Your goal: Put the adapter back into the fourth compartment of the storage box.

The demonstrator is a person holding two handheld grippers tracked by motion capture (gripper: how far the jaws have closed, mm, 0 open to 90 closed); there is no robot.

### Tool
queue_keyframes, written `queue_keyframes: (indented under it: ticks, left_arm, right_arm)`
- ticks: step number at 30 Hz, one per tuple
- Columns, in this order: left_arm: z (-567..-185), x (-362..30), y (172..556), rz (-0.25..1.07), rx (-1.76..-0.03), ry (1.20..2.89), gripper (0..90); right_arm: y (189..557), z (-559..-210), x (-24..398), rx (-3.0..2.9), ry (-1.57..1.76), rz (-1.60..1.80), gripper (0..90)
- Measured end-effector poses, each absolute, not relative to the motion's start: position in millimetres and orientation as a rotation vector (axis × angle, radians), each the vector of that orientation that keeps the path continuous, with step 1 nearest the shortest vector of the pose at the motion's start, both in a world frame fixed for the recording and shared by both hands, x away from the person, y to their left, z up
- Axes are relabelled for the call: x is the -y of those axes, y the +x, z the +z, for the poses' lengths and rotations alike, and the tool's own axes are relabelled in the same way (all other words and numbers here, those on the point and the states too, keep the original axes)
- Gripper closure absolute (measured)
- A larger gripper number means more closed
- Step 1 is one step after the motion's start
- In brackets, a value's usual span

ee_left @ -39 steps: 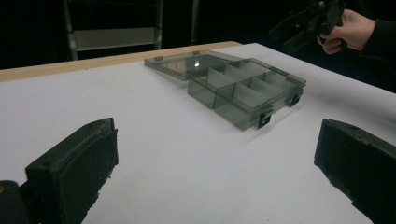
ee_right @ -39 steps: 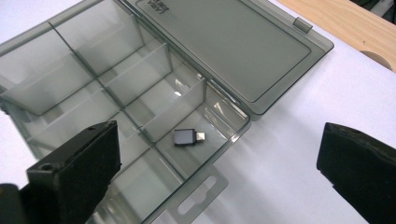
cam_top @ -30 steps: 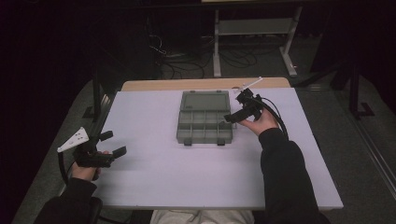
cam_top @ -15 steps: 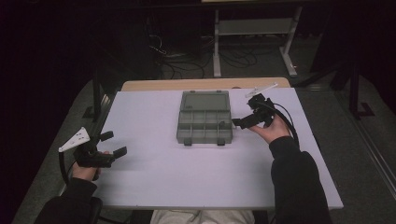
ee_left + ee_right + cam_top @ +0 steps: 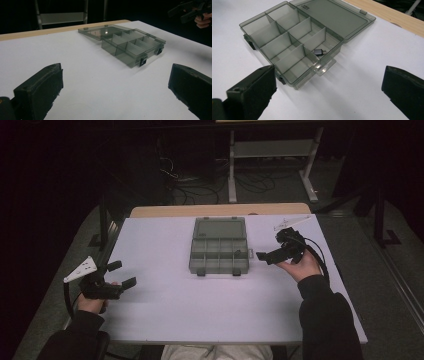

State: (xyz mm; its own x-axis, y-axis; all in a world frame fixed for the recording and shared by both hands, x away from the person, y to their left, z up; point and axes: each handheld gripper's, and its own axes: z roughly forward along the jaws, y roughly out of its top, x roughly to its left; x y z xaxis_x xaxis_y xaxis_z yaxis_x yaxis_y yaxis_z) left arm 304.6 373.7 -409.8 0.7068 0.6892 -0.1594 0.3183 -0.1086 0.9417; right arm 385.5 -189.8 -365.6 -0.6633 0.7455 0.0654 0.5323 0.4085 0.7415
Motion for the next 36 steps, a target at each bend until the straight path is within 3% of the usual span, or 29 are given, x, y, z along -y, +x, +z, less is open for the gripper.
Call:
queue_keyframes:
  ticks: [36]
  left_arm:
    - [-412,-373,306,0.376,-0.820,1.728,0.0]
  right_arm:
    - [337,-386,218,-2.351,1.131,1.218,0.0]
